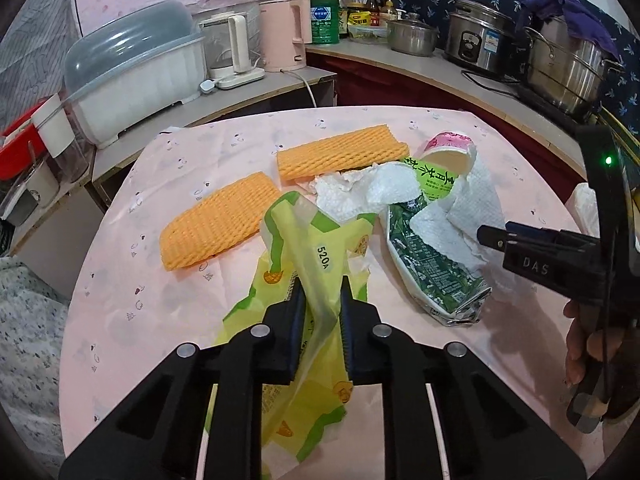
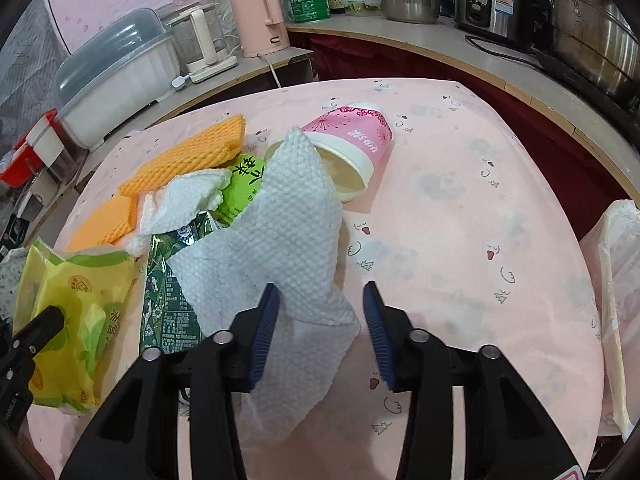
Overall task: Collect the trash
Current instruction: 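Grasp the yellow-green printed wrapper with the left tool while the right tool grasps the white tissue, then lift the wrapper with the left tool while the right tool lifts the tissue, then carry the wrapper and the tissue over the white bin with both tools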
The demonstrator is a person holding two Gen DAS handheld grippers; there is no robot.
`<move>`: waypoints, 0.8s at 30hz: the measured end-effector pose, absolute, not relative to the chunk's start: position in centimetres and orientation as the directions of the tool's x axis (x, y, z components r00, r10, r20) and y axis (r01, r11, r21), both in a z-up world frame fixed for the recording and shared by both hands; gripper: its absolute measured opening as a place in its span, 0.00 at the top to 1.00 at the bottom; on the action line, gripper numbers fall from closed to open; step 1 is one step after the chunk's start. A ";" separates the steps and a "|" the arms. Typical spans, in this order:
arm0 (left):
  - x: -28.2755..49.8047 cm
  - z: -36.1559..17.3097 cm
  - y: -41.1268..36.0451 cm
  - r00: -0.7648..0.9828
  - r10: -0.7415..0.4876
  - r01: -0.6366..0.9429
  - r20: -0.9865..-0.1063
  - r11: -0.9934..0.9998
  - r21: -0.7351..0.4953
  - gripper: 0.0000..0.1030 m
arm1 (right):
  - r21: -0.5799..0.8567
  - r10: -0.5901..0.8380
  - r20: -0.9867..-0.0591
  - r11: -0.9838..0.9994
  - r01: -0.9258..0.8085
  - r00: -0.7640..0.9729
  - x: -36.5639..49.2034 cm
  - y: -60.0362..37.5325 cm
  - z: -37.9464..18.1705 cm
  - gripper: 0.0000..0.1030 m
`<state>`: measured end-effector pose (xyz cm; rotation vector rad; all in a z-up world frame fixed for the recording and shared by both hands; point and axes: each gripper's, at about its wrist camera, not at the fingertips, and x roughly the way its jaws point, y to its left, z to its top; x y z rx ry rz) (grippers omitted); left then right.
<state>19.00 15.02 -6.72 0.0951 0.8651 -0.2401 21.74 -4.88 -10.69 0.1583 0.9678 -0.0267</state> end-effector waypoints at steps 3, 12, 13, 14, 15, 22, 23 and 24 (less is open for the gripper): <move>19.0 -6.3 14.5 0.618 -0.179 0.235 -0.765 0.971 -0.037 0.86 | 0.128 0.061 -0.824 0.988 0.080 0.563 21.4 -4.8 -10.8 0.94; 18.1 -4.4 13.0 0.631 -0.198 0.213 -0.750 0.974 -0.078 0.89 | 0.149 0.062 -0.762 0.986 0.081 0.644 18.5 -6.2 -6.9 0.96; 17.9 -4.1 12.8 0.633 -0.201 0.214 -0.747 0.974 -0.080 0.89 | 0.150 0.058 -0.750 0.985 0.085 0.658 18.1 -6.5 -6.1 0.96; 17.8 -3.8 12.6 0.637 -0.202 0.214 -0.744 0.973 -0.081 0.89 | 0.151 0.054 -0.742 0.985 0.089 0.668 17.8 -6.8 -5.5 0.96; 17.6 -3.4 12.4 0.641 -0.205 0.216 -0.740 0.973 -0.082 0.89 | 0.152 0.048 -0.731 0.984 0.094 0.681 17.3 -7.2 -4.8 0.96; 15.9 -1.0 9.9 0.668 -0.237 0.250 -0.705 0.964 -0.086 0.89 | 0.167 0.018 -0.677 0.977 0.130 0.736 14.2 -9.9 -1.4 0.96; 15.7 -0.6 9.4 0.671 -0.243 0.258 -0.701 0.962 -0.087 0.89 | 0.168 0.013 -0.671 0.976 0.135 0.742 13.7 -10.4 -1.1 0.96; 15.4 -0.3 8.9 0.674 -0.250 0.266 -0.696 0.960 -0.088 0.89 | 0.169 0.007 -0.664 0.975 0.141 0.747 13.3 -10.8 -0.8 0.96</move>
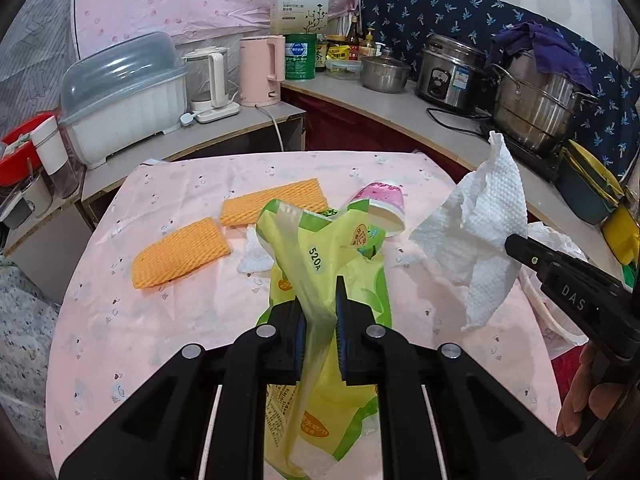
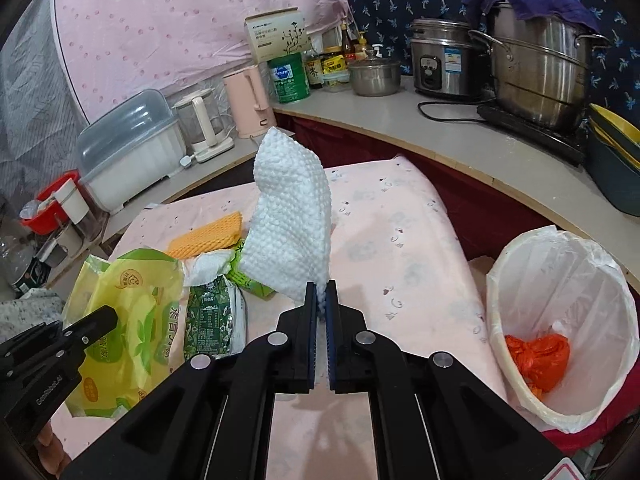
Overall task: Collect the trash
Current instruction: 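Carry the wrapper and the tissue over the white bin with both tools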
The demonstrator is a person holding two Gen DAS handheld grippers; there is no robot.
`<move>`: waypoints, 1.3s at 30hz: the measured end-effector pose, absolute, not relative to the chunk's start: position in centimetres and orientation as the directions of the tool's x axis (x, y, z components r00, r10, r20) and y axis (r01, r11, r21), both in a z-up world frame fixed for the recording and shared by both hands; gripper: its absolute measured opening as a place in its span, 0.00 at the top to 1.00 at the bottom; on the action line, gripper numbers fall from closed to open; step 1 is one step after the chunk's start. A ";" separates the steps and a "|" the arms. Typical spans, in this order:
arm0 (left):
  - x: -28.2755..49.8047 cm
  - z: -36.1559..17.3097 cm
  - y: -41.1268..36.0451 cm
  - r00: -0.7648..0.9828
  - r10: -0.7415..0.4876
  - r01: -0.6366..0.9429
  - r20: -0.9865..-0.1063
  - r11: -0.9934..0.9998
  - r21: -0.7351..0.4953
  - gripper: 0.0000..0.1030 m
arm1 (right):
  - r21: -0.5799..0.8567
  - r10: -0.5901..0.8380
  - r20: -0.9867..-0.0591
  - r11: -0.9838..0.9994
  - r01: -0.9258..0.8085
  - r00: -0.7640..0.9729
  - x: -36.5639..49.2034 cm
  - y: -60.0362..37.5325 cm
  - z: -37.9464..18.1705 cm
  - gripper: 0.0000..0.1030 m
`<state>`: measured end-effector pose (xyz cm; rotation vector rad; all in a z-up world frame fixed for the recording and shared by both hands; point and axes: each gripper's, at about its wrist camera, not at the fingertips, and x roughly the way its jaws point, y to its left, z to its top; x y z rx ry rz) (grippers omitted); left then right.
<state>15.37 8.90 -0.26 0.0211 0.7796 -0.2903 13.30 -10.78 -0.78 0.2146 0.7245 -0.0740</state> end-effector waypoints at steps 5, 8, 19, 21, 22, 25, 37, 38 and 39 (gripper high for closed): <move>14.2 1.0 6.0 0.674 -0.287 0.310 -0.681 0.946 -0.091 0.89 | 0.177 -0.028 -0.636 0.968 0.181 0.772 11.0 -13.2 0.7 0.96; 13.7 1.5 4.2 0.669 -0.312 0.340 -0.675 0.936 -0.095 0.89 | 0.179 -0.056 -0.624 0.961 0.213 0.780 9.6 -15.0 1.3 0.96; 11.3 2.8 -3.3 0.636 -0.398 0.461 -0.661 0.883 -0.088 0.89 | 0.198 -0.158 -0.605 0.920 0.339 0.781 4.3 -21.6 1.7 0.96; 10.8 2.9 -4.9 0.630 -0.413 0.485 -0.658 0.871 -0.083 0.89 | 0.201 -0.176 -0.603 0.910 0.362 0.778 3.4 -22.8 1.6 0.96; 10.7 3.0 -5.5 0.626 -0.420 0.495 -0.657 0.865 -0.081 0.89 | 0.204 -0.187 -0.602 0.904 0.376 0.776 2.9 -23.5 1.5 0.96; 10.2 3.2 -7.7 0.615 -0.445 0.530 -0.652 0.845 -0.077 0.89 | 0.212 -0.215 -0.600 0.886 0.412 0.770 1.6 -25.5 1.3 0.96; 8.7 3.3 -15.4 0.550 -0.535 0.637 -0.641 0.765 -0.092 0.89 | 0.233 -0.292 -0.612 0.822 0.520 0.735 -2.1 -31.8 0.0 0.96; 8.6 3.2 -16.0 0.542 -0.543 0.645 -0.641 0.758 -0.096 0.89 | 0.236 -0.295 -0.613 0.817 0.526 0.733 -2.2 -32.1 -0.1 0.96; 8.6 3.1 -16.5 0.534 -0.550 0.652 -0.642 0.751 -0.101 0.89 | 0.239 -0.298 -0.615 0.812 0.532 0.730 -2.4 -32.5 -0.3 0.96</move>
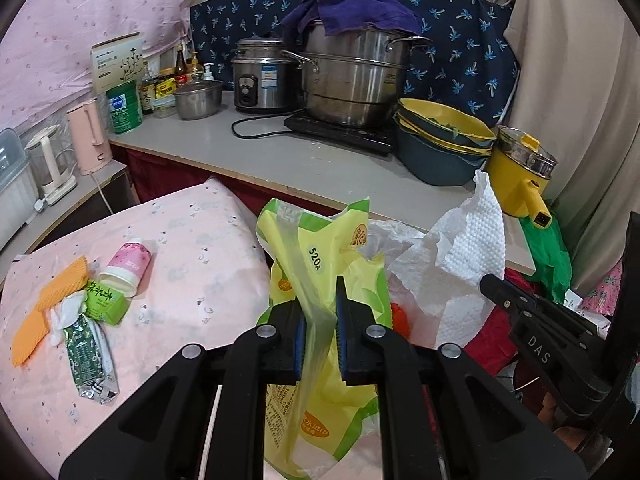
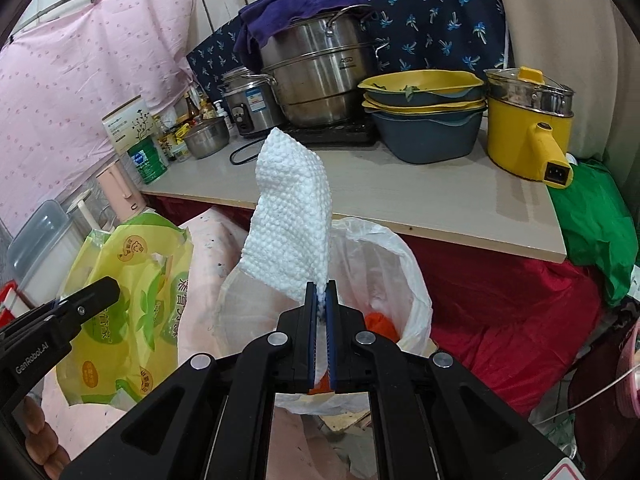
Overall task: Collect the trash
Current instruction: 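Carry the wrapper and the tissue over the white bin with both tools, then open the left tool to drop the wrapper while the right tool releases the tissue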
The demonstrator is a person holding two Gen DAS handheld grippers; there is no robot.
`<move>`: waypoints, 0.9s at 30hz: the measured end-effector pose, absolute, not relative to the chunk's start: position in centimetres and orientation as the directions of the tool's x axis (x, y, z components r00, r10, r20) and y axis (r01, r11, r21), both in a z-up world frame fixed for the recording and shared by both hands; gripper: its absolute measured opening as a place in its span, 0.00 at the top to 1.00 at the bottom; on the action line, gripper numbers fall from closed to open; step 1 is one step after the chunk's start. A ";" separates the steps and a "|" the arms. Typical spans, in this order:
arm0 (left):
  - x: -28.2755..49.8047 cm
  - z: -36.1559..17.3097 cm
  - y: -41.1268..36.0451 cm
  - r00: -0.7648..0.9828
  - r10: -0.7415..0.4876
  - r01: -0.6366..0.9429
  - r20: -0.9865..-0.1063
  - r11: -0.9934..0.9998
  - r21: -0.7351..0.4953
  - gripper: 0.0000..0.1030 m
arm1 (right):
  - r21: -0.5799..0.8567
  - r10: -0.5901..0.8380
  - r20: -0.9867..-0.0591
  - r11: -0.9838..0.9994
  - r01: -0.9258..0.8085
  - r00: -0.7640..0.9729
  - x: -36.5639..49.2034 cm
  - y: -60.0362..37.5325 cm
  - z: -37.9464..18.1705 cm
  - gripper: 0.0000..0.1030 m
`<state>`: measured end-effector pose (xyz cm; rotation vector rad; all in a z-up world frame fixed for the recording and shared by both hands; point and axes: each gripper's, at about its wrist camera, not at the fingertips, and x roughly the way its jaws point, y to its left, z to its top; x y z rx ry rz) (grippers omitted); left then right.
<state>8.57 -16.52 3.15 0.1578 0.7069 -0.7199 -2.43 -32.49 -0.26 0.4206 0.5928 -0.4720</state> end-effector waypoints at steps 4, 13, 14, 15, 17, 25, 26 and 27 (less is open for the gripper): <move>8.7 2.7 -18.6 0.506 -0.566 0.676 -0.651 0.729 -0.108 0.89 | 0.247 -0.310 -0.619 0.796 0.553 0.722 -3.0 -33.7 -0.7 0.96; 9.6 1.5 -22.0 0.467 -0.583 0.695 -0.665 0.707 -0.132 0.88 | 0.255 -0.319 -0.634 0.774 0.580 0.704 -3.4 -35.5 -1.9 0.96; 9.8 1.3 -22.3 0.462 -0.584 0.696 -0.668 0.706 -0.135 0.88 | 0.255 -0.319 -0.636 0.772 0.582 0.703 -3.4 -35.6 -1.9 0.96; 9.8 1.1 -22.6 0.461 -0.583 0.695 -0.669 0.706 -0.136 0.87 | 0.255 -0.319 -0.638 0.772 0.583 0.701 -3.4 -35.7 -2.1 0.96; 10.1 0.9 -23.0 0.461 -0.584 0.695 -0.668 0.706 -0.137 0.86 | 0.256 -0.316 -0.641 0.771 0.583 0.699 -3.2 -35.8 -2.3 0.96; 11.2 0.4 -23.8 0.474 -0.571 0.674 -0.671 0.725 -0.140 0.64 | 0.260 -0.303 -0.649 0.773 0.578 0.697 -2.3 -35.9 -2.9 0.96; 11.3 0.4 -23.7 0.477 -0.569 0.672 -0.670 0.727 -0.140 0.63 | 0.260 -0.301 -0.650 0.775 0.576 0.698 -2.1 -35.8 -2.9 0.96; 11.4 0.4 -23.5 0.480 -0.568 0.669 -0.669 0.730 -0.140 0.61 | 0.259 -0.298 -0.650 0.778 0.573 0.699 -1.9 -35.8 -2.9 0.96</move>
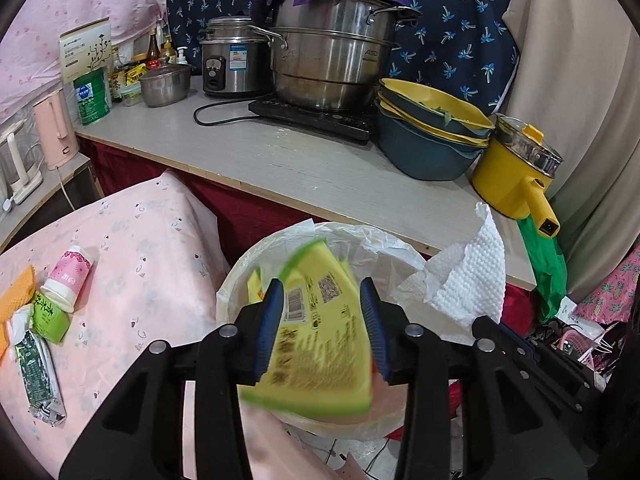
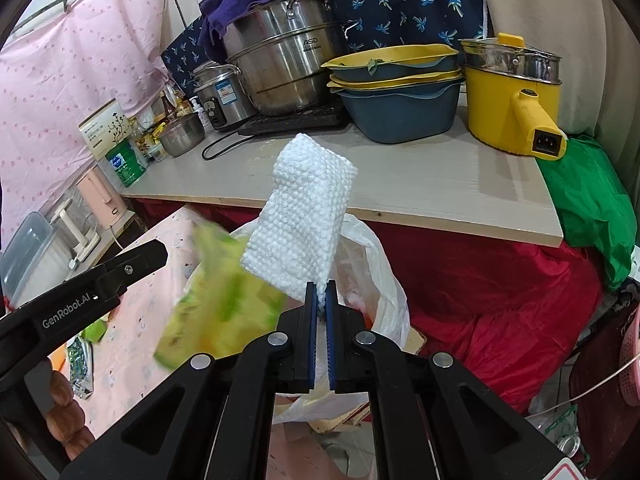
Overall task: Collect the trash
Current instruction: 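Open the left tool to drop the wrapper while the right tool releases the tissue, then move both open tools back over the remaining table trash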
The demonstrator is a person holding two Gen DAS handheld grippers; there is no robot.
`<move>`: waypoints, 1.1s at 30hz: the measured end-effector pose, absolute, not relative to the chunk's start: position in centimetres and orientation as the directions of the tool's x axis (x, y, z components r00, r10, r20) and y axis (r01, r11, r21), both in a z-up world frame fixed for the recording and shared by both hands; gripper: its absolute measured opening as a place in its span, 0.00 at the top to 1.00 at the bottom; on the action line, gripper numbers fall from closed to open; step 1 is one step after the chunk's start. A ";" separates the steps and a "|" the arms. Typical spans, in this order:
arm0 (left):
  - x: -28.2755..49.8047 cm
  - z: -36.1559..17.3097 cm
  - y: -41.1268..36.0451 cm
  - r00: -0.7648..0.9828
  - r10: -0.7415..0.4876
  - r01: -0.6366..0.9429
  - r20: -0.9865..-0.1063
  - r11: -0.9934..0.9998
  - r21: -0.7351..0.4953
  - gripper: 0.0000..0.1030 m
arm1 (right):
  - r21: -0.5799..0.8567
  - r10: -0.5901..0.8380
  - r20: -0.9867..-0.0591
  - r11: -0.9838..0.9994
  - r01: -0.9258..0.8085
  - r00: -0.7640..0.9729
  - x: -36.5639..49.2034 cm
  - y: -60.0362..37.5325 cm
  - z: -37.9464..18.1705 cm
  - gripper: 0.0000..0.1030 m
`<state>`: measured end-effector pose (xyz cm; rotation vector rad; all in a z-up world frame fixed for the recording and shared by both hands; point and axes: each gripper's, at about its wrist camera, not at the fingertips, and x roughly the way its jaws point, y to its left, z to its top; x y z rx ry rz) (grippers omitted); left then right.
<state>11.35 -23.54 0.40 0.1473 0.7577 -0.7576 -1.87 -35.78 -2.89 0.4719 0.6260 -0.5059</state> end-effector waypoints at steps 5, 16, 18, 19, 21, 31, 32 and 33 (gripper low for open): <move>11.9 0.3 -22.6 0.497 -0.552 0.649 -0.669 0.748 -0.135 0.58 | 0.258 -0.288 -0.647 0.788 0.558 0.706 -0.9 -35.4 -2.8 0.96; 12.6 0.0 -20.5 0.531 -0.521 0.611 -0.668 0.782 -0.124 0.51 | 0.240 -0.265 -0.647 0.819 0.521 0.715 1.6 -34.1 -2.4 0.95; 12.7 -0.1 -20.2 0.540 -0.513 0.602 -0.667 0.790 -0.119 0.50 | 0.232 -0.273 -0.640 0.822 0.519 0.718 2.0 -33.8 -2.2 0.91; 12.7 -0.1 -19.9 0.543 -0.510 0.599 -0.667 0.792 -0.118 0.49 | 0.230 -0.272 -0.640 0.824 0.517 0.718 2.2 -33.7 -2.1 0.89; 12.9 -0.2 -19.5 0.551 -0.501 0.589 -0.667 0.800 -0.114 0.47 | 0.227 -0.276 -0.634 0.827 0.515 0.722 2.4 -33.4 -1.8 0.79; 13.4 0.1 -16.8 0.576 -0.482 0.544 -0.660 0.829 -0.131 0.45 | 0.218 -0.272 -0.614 0.844 0.490 0.741 3.0 -31.3 -0.3 0.70; 13.4 0.2 -16.5 0.578 -0.481 0.540 -0.659 0.831 -0.133 0.45 | 0.217 -0.270 -0.613 0.846 0.487 0.742 3.0 -31.0 -0.2 0.70; 13.4 0.2 -16.1 0.580 -0.479 0.536 -0.659 0.833 -0.134 0.45 | 0.215 -0.269 -0.612 0.848 0.484 0.744 3.0 -30.7 -0.1 0.69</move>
